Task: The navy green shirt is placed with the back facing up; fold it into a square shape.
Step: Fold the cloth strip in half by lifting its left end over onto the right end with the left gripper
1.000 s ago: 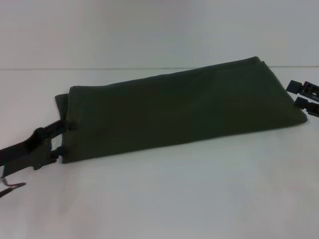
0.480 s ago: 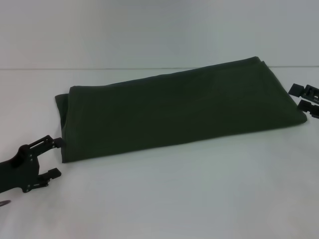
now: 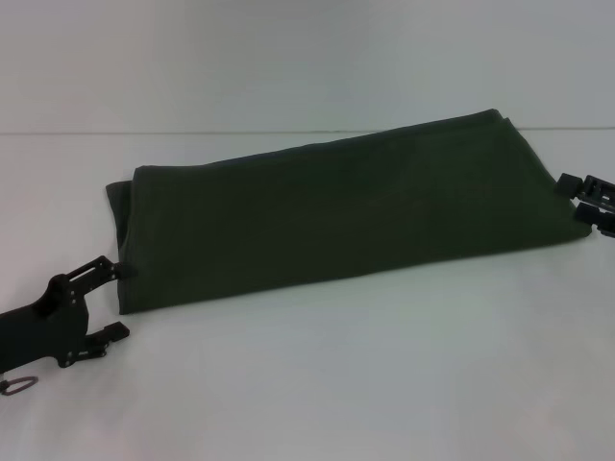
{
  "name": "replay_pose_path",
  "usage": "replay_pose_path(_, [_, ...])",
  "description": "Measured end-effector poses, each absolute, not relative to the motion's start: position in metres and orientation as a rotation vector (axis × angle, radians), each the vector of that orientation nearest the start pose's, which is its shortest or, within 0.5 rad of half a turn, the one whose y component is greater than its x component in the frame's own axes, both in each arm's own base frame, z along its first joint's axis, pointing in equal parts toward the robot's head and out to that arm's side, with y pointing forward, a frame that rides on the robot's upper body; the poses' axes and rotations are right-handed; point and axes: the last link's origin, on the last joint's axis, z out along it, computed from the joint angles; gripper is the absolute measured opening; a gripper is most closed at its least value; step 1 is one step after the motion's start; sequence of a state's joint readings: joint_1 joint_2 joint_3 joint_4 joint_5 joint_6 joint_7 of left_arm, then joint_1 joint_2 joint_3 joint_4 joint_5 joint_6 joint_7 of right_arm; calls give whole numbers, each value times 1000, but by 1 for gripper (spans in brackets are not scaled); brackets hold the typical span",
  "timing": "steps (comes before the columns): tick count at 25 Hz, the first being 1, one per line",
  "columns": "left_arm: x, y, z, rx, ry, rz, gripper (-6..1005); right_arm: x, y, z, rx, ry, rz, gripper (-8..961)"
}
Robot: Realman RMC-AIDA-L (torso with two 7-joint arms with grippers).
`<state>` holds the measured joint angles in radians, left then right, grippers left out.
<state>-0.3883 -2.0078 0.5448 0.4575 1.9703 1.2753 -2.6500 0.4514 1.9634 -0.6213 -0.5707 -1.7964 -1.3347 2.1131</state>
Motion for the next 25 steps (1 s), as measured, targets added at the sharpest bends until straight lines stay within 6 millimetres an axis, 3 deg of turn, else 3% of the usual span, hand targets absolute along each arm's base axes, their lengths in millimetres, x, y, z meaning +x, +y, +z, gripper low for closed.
replay_pose_path(25, [-356, 328, 3, 1513, 2797, 1162, 941, 329, 343, 67, -1935, 1661, 1021, 931])
